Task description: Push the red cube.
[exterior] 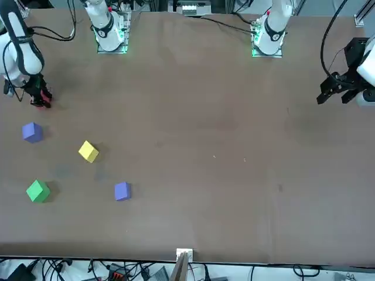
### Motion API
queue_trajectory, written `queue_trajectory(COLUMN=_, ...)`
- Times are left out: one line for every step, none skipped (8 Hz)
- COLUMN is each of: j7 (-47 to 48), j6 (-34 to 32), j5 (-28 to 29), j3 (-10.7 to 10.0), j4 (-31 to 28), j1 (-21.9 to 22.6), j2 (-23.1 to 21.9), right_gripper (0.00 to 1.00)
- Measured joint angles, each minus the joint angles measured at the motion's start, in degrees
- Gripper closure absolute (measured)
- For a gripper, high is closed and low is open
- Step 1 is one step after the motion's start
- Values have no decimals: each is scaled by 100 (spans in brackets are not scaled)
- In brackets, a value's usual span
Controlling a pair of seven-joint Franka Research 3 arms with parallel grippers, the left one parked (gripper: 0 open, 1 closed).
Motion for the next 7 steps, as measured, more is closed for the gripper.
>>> queue_trajectory(j7=-39, j6=0, j5=0, j3=0, j4=91, j1=-64, j2=62, right_gripper=51)
queue_trajectory(j7=-73, j6=0, j5=0, j3=0, j4=147, j1=-111, j2=101, right_gripper=51)
queue_trajectory(j7=-103, j6=0, j5=0, j3=-1, j4=175, j1=-161, j2=120, right_gripper=51)
queue_trajectory(j7=-133, j6=0, j5=0, j3=-1, j4=192, j1=-198, j2=131, right_gripper=51)
queue_trajectory(j7=-153, j6=0, j5=0, j3=-1, j4=198, j1=-213, j2=135, right_gripper=50)
queue_trajectory(j7=-192, j6=0, j5=-2, j3=0, j4=199, j1=-216, j2=136, right_gripper=49)
queue_trajectory(j7=-269, j6=0, j5=-17, j3=0, j4=201, j1=-216, j2=136, right_gripper=47)
